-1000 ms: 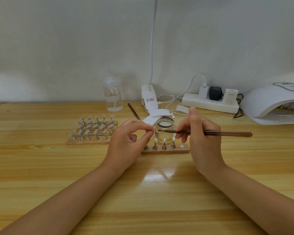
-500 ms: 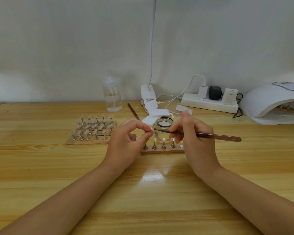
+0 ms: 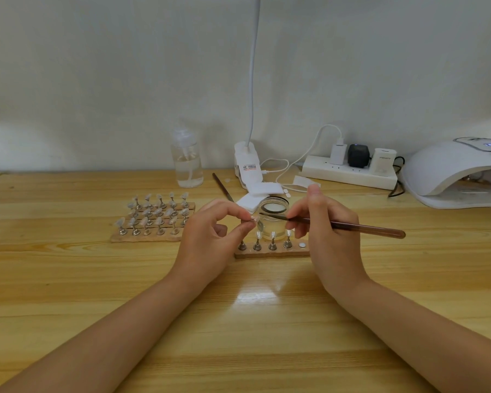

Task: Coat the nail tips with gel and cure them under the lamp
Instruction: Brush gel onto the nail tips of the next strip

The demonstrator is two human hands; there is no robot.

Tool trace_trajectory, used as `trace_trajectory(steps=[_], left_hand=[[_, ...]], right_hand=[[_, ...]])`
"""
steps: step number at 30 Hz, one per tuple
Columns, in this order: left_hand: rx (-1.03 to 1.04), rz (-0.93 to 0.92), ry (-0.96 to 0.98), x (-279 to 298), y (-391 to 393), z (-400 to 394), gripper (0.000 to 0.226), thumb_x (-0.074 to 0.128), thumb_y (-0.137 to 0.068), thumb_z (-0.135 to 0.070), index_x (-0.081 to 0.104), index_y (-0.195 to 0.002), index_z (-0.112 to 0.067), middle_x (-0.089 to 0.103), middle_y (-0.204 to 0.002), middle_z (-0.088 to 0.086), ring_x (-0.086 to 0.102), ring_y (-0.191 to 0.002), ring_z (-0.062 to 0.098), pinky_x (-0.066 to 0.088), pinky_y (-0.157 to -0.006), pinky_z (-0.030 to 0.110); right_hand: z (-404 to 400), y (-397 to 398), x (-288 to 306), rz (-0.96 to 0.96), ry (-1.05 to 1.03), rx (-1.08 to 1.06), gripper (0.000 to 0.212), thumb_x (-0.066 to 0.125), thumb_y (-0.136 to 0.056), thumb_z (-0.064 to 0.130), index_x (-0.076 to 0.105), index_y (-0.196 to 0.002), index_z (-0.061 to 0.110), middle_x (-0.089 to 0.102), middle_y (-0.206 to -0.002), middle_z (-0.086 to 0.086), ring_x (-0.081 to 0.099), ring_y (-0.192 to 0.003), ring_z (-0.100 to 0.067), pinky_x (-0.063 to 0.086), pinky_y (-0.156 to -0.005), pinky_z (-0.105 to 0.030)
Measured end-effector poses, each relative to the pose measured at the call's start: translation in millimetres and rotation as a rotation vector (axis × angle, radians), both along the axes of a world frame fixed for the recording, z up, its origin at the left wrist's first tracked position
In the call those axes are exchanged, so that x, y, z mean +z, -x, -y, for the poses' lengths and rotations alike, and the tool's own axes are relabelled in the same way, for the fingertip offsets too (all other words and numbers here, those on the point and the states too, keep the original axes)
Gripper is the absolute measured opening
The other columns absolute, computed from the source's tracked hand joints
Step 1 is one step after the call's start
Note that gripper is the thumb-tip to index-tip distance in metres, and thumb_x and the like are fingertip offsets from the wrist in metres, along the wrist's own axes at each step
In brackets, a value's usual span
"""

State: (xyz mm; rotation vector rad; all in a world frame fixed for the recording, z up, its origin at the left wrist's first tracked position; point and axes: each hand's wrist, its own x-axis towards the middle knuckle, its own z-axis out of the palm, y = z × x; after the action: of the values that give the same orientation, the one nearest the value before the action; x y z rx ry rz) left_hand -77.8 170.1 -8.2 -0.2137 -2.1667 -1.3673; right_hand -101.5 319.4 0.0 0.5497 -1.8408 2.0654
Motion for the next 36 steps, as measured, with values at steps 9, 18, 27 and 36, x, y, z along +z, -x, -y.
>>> trace_trajectory(steps=[9, 18, 27, 36], left_hand=[[-0.004, -0.003, -0.001, 0.1, -1.0, 0.5, 0.022, 0.071, -0.075, -0.007, 0.062, -0.071, -0.027, 0.062, -0.084, -0.009, 0.03, -0.037, 0.005, 0.028, -0.042, 0.009], [0.003, 0.003, 0.0, 1.0, -1.6, -0.3, 0.02, 0.071, -0.076, -0.009, 0.062, -0.071, -0.027, 0.062, -0.084, -0.007, 0.032, -0.038, 0.005, 0.027, -0.042, 0.008], [0.014, 0.004, -0.002, 0.3, -0.8, -0.3, 0.022, 0.071, -0.076, -0.008, 0.062, -0.071, -0.027, 0.061, -0.083, -0.007, 0.032, -0.038, 0.006, 0.027, -0.041, 0.009], [0.021, 0.012, 0.017, -1.0, -2.4, 0.7, 0.021, 0.071, -0.076, -0.011, 0.064, -0.072, -0.03, 0.065, -0.081, -0.01, 0.034, -0.038, 0.007, 0.026, -0.039, 0.008]], right_hand=[[1.8, -5.2, 0.6, -0.01, -0.027, 0.039, 0.049, 0.04, -0.082, 0.043, 0.062, -0.055, 0.007, 0.058, -0.053, -0.012, 0.05, -0.046, -0.011, 0.042, -0.049, -0.02], [-0.6, -2.4, 0.3, -0.039, 0.015, -0.002, 0.048, 0.038, -0.087, 0.041, 0.061, -0.057, 0.012, 0.057, -0.054, -0.014, 0.051, -0.046, -0.008, 0.043, -0.048, -0.016], [2.6, -3.3, -2.1, -0.04, -0.013, 0.036, 0.047, 0.039, -0.085, 0.041, 0.062, -0.059, 0.009, 0.058, -0.056, -0.013, 0.052, -0.047, -0.007, 0.044, -0.049, -0.017], [1.2, -4.9, -1.3, -0.063, -0.026, 0.041, 0.048, 0.042, -0.091, 0.039, 0.061, -0.054, 0.016, 0.059, -0.052, -0.01, 0.051, -0.045, -0.007, 0.043, -0.049, -0.015]])
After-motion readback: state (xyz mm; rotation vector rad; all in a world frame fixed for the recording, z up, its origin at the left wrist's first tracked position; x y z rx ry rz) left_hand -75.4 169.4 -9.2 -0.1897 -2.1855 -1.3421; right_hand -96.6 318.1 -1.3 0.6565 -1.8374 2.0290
